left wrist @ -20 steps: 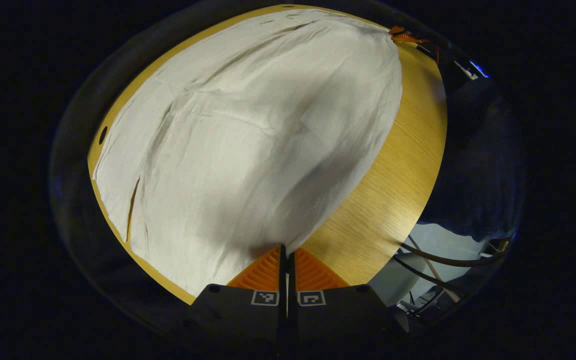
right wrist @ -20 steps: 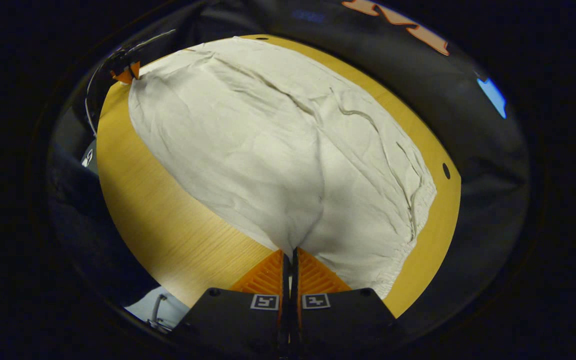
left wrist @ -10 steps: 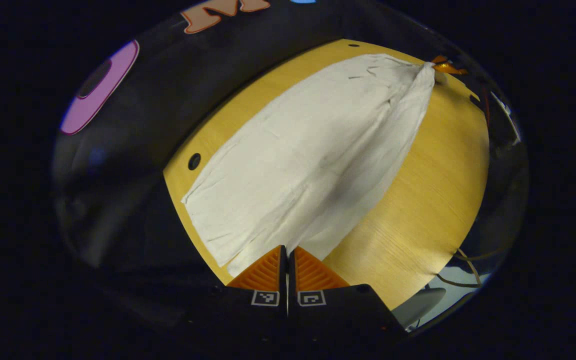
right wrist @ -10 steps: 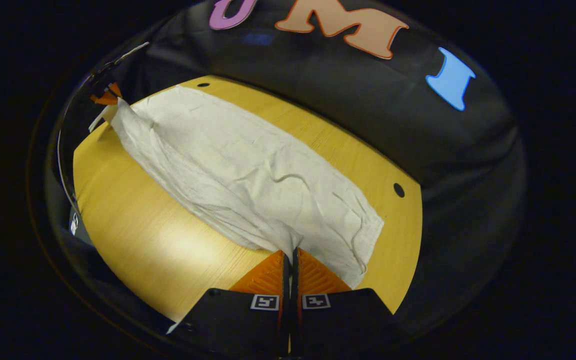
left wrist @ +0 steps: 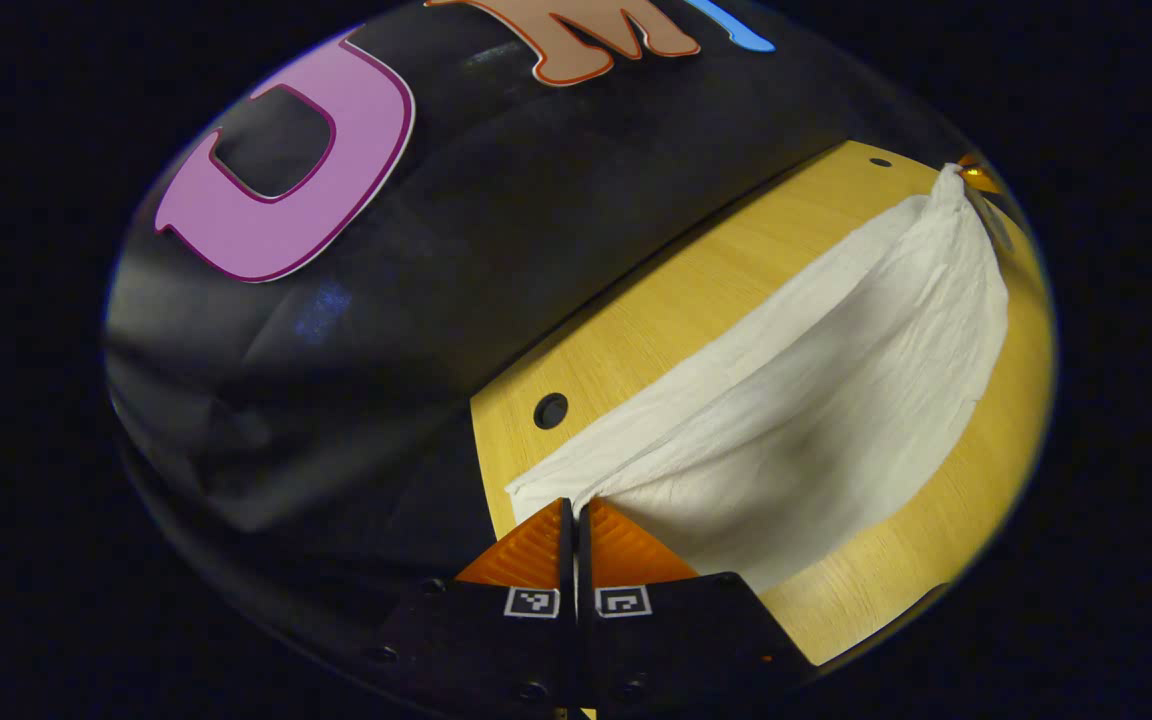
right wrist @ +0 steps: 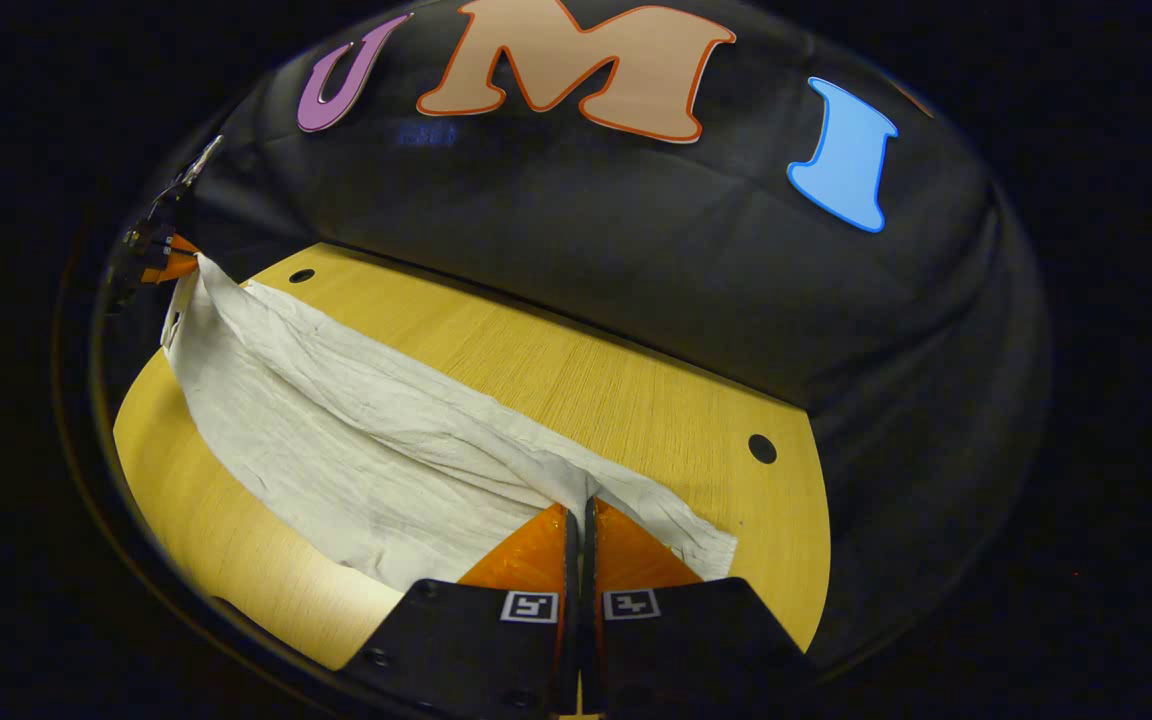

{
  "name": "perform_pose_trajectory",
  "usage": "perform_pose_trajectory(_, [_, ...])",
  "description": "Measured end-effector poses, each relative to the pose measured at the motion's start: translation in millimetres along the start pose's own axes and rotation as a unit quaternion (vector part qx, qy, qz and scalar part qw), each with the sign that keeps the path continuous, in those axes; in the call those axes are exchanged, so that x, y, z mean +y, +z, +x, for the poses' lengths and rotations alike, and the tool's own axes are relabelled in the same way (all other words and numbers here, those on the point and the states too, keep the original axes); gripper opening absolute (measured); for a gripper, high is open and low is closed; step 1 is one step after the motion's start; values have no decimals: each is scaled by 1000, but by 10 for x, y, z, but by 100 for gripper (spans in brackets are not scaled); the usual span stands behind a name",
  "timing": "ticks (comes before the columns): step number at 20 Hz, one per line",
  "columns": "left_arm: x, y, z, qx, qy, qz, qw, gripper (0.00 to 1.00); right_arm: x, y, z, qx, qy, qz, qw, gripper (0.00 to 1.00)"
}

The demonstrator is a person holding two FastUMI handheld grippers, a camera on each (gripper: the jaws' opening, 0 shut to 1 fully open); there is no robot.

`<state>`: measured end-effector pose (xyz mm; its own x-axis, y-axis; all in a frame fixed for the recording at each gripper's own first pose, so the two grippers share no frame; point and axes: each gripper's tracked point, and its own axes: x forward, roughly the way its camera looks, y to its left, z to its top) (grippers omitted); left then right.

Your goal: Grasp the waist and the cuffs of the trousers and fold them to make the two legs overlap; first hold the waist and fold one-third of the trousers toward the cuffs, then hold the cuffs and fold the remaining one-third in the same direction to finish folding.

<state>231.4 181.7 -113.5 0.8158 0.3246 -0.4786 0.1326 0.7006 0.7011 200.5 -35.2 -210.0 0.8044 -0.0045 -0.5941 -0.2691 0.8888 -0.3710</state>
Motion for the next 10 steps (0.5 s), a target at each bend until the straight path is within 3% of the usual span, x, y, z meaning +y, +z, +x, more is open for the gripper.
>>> perform_pose_trajectory(6, [-178, 65, 861, 26, 8, 2, 1000, 0, 44, -181, 872, 38, 20, 59, 997, 0])
perform_pose_trajectory(10, [-291, 1, 1143, 25, 21, -21, 999, 0, 49, -266, 1212, 41, 29, 91, 995, 11])
